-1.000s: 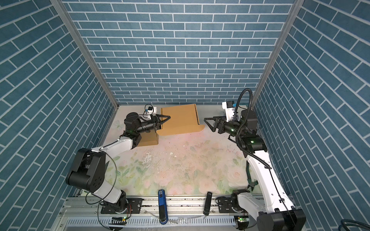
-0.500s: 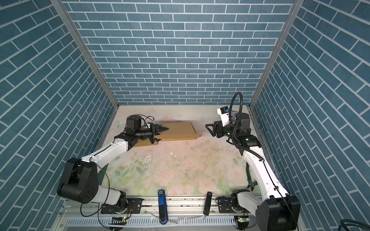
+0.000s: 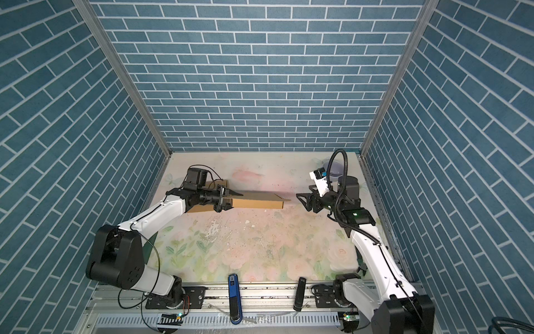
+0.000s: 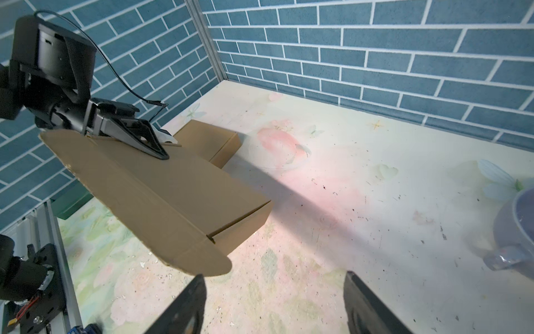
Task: Fold the paper box
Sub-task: 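Swing the held blank toward the left arm while the right gripper releases and withdraws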
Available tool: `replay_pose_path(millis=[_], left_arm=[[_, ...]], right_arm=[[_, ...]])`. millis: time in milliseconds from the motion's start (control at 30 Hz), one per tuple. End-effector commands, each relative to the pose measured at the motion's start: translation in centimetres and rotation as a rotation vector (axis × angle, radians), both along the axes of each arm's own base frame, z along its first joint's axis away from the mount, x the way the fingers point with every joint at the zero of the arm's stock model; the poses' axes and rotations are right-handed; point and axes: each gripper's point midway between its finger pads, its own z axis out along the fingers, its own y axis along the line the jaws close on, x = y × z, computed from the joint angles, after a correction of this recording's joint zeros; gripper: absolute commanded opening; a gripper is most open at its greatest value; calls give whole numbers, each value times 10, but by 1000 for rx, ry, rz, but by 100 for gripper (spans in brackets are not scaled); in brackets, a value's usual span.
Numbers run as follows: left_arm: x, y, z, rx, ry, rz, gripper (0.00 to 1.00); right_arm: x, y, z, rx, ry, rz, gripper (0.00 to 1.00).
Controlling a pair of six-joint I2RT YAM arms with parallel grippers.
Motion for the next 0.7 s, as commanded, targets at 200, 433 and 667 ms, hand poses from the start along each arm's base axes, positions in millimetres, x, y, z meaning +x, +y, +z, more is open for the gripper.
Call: replay_pose_path(millis=[200,433,667], left_arm=[[-64,26,7,64,298,-235,0],[-47,26,22,72,303,-329,0],[-31,30,23,83,299,-347,0]], right_arm=[[-3,14,-8,-16,-46,115,69],[-30,43,-20,-73,-51,230,61],[-57,63,-18,-79,-46,311,58]])
